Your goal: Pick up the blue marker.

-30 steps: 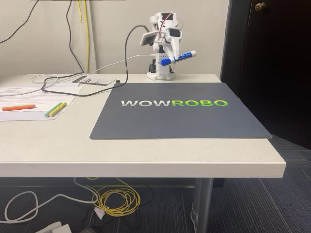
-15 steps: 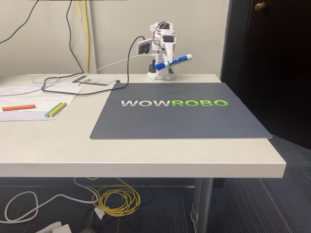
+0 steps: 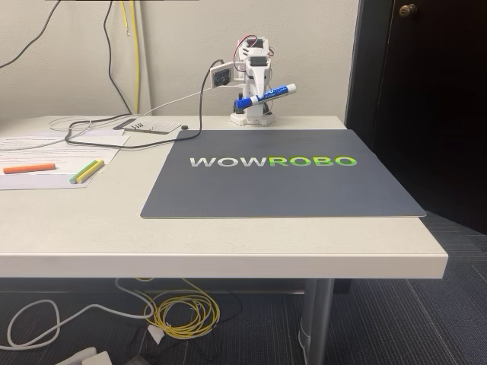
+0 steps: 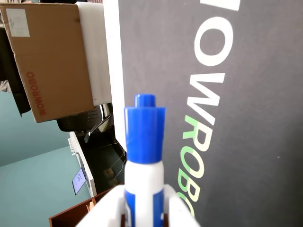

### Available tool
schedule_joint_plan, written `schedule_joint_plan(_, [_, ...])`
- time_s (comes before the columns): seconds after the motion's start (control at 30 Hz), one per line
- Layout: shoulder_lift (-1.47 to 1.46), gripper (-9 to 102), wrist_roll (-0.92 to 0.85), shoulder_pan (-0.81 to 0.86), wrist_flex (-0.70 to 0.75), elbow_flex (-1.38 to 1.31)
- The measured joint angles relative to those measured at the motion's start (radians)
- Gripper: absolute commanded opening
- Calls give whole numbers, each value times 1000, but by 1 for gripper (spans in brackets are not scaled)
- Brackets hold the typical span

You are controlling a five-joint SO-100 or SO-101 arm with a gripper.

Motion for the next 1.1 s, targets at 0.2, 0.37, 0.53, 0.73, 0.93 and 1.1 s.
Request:
schedule_joint_plan(0.2, [-127, 1, 6, 26, 5, -137])
schedule_joint_plan(0.37, [-135, 1, 6, 26, 5, -186])
schedule_joint_plan(0.53, [-135, 0, -14, 28, 6, -258])
schedule_joint_plan(0.73, [-181, 1, -28, 41, 31, -345])
schedule_joint_plan(0.93, [-179, 0, -35, 61, 37, -353])
schedule_joint_plan(1.1, [-179, 0, -46, 63, 37, -353])
